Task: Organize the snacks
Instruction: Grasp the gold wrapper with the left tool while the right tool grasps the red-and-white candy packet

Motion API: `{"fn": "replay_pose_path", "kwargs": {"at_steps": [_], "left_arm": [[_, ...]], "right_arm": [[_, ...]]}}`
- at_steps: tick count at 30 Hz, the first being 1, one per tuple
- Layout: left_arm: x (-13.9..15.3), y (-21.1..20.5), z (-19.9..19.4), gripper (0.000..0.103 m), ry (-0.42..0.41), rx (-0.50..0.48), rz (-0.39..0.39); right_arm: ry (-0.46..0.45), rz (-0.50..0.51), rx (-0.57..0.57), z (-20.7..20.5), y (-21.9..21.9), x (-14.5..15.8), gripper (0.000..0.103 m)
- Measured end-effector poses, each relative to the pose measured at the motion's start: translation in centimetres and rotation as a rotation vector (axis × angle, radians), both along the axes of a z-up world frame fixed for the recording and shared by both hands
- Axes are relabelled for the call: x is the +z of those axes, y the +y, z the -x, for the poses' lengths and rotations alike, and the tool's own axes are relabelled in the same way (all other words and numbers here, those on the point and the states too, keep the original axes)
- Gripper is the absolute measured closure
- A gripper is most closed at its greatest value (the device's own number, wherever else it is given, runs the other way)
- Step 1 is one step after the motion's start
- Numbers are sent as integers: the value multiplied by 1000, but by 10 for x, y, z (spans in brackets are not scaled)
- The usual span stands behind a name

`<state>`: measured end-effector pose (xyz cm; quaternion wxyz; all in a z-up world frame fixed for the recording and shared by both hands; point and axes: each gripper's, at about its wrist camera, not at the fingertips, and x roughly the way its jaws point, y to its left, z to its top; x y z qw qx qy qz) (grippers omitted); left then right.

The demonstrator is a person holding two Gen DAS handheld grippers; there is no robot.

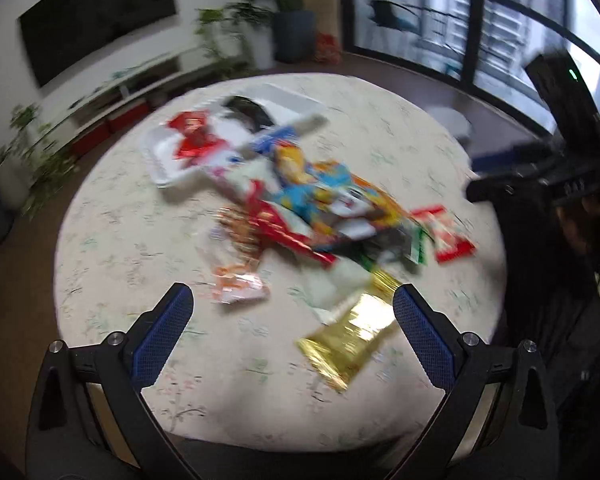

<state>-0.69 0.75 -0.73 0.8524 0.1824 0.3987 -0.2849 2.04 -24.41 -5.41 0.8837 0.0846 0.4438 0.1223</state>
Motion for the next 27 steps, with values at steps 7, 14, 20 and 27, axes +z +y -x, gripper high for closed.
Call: {"fn": "replay_pose_path", "kwargs": {"at_steps": [7,14,20,27], "left_arm": [[-17,-25,-2,2,78,-170,-34],[-46,-40,-11,9,178,-298,-82],[-62,-46,-11,38,274,-366,-54],[-66,-47,-13,39,303,-338,-54]], "right_arm": [[37,-20,13,10,10,-12,18],[61,-19,6,10,10,-21,18],[77,-12,3,7,9,-27,18],[82,2,14,6,15,-30,19]]}}
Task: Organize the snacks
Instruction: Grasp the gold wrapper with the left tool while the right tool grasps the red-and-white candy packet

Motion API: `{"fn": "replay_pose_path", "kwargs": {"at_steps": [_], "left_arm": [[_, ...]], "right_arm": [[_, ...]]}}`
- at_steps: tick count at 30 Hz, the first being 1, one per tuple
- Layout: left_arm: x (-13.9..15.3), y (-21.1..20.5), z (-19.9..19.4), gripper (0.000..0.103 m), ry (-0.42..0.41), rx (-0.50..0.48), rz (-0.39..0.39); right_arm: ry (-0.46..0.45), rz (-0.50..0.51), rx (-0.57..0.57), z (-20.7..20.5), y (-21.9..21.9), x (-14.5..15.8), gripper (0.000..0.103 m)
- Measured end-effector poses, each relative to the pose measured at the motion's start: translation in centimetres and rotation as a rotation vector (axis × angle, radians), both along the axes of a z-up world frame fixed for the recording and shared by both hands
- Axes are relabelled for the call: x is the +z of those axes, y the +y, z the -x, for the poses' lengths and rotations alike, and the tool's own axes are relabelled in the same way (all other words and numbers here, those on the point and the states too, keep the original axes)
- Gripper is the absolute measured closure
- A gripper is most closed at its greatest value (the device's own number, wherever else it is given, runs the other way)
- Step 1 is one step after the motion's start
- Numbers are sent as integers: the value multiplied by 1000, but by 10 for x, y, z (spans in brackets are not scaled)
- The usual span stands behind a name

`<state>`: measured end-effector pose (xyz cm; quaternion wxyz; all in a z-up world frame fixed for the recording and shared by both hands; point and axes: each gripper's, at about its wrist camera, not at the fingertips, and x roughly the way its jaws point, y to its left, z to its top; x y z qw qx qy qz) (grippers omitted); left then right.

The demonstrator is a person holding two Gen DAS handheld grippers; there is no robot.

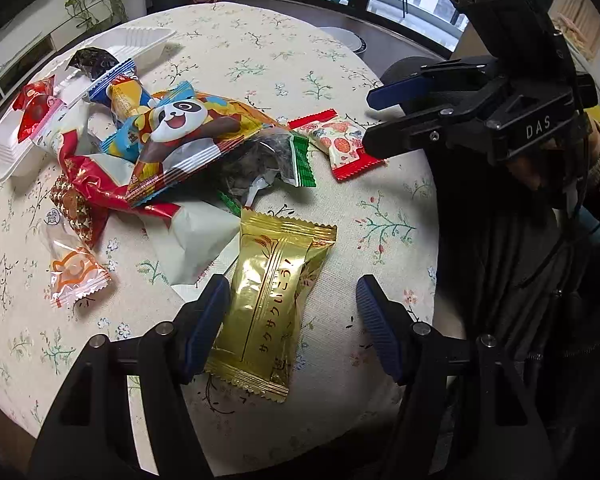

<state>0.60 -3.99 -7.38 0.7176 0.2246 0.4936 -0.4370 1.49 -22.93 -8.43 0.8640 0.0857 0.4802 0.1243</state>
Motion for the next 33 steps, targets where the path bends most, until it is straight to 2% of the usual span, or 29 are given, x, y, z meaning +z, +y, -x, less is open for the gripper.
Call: {"fn": "replay_pose_path", "kwargs": {"at_steps": [3,6,10,16,20,25,33], "left_arm": [[-3,-5,-3,39,6,42,-25],[-8,-7,-11,39,41,128,-4],[-9,-4,-17,39,66,215,14],[-9,-1,-20,46,58,224,-2],[-9,-3,-17,46,44,236,-14],[-7,2,-14,53,51,283,3],[-4,2,-12,63,56,300,-2]], "right_arm": [[-4,28,7,-2,7,0,22],[19,28,4,-4,11,-4,31],[50,23,-5,-8,15,-11,36],[60,56,-27,-15,21,-13,36],[64,89,-24,-17,25,-13,38],[66,133,-17,-18,27,-13,46],[70,164,0,-23,30,-14,50]]}}
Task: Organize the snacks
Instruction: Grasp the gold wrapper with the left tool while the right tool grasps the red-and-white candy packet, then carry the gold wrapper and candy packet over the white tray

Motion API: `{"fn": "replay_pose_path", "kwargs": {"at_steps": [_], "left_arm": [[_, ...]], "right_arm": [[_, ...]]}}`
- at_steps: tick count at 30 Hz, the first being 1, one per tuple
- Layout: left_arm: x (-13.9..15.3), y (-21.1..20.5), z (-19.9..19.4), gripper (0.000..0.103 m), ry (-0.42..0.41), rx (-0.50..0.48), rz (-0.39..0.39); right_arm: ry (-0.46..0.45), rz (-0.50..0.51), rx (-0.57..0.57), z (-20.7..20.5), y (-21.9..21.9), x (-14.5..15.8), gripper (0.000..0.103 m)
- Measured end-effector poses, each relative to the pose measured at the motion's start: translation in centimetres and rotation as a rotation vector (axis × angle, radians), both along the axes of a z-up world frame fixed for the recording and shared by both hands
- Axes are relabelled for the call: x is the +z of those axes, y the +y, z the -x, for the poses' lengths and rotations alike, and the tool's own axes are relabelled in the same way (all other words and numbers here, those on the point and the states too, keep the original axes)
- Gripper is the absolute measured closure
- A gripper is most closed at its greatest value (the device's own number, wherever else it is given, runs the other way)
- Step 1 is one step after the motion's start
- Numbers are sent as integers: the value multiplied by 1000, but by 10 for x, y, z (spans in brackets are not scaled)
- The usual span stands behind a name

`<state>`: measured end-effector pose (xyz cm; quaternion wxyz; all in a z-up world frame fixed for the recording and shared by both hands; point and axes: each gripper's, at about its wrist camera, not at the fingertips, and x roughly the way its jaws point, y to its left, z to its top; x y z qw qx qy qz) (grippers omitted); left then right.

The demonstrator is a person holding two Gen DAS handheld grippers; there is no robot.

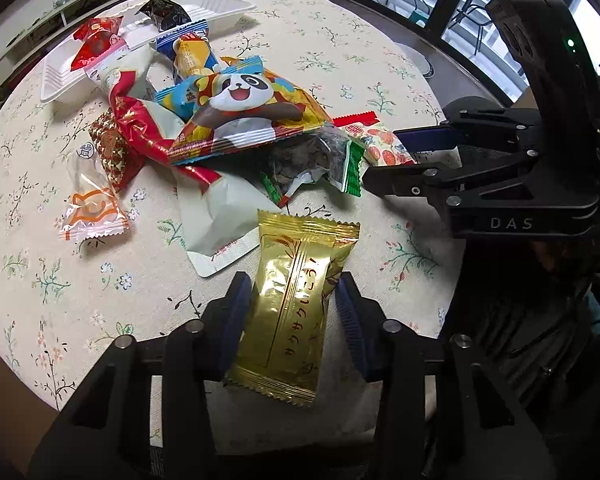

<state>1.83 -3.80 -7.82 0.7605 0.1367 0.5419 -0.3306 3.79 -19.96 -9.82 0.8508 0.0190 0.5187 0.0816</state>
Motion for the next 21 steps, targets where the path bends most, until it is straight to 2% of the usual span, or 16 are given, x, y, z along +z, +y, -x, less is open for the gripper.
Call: {"fn": "replay_pose_path", "kwargs": {"at_steps": [2,9,16,21], "left_arm": [[0,-1,-1,66,4,13,9],[2,1,-2,72,16,50,29],[5,7,2,74,0,88,45],[8,17,4,74,6,127,82]], "right_arm": [[3,7,4,-1,-1,0,55],[8,-10,20,-3,-5,0,57],[0,-40,11,2,-12,2,61],[-10,-51,0,5,-19,6,61]]}}
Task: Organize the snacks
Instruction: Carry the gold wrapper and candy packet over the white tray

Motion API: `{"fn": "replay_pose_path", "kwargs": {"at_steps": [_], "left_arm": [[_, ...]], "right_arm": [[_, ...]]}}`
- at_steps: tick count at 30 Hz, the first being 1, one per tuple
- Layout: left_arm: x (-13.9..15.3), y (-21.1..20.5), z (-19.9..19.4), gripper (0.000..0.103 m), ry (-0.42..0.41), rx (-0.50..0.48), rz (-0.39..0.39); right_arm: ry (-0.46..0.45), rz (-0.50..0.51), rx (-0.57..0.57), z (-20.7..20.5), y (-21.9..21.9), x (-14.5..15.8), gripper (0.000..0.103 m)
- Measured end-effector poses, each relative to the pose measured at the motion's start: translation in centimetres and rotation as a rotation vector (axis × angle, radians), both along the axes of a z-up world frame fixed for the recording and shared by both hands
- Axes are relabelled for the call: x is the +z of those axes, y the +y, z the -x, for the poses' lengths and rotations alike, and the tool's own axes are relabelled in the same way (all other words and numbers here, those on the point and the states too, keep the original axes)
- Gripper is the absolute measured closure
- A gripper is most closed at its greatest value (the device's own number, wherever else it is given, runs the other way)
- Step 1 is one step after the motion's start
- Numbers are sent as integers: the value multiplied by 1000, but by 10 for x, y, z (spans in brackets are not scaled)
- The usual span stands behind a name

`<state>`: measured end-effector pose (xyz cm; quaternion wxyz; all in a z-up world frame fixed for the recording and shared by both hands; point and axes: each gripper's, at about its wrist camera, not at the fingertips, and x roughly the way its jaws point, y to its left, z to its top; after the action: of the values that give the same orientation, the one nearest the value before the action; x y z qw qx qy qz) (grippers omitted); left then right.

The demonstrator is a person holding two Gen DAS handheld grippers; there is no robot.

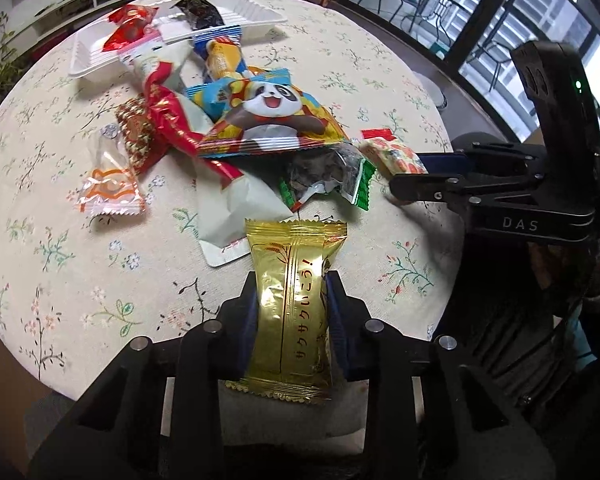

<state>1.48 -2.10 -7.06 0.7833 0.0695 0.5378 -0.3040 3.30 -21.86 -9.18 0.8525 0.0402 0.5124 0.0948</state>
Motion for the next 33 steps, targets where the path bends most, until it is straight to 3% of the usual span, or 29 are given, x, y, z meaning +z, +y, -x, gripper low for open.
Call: {"fn": "replay_pose_path", "kwargs": {"at_steps": [15,24,33], "left_arm": [[28,49,-2,74,-3,132,184],[66,82,-41,74,-64,211,274],[113,111,-118,74,-136,279,341]], "right_arm": [[-33,-65,-32,0,-21,15,62],[-109,-98,-79,-25,-54,46,62],[-228,-69,-64,-82,-76,96,62]]}}
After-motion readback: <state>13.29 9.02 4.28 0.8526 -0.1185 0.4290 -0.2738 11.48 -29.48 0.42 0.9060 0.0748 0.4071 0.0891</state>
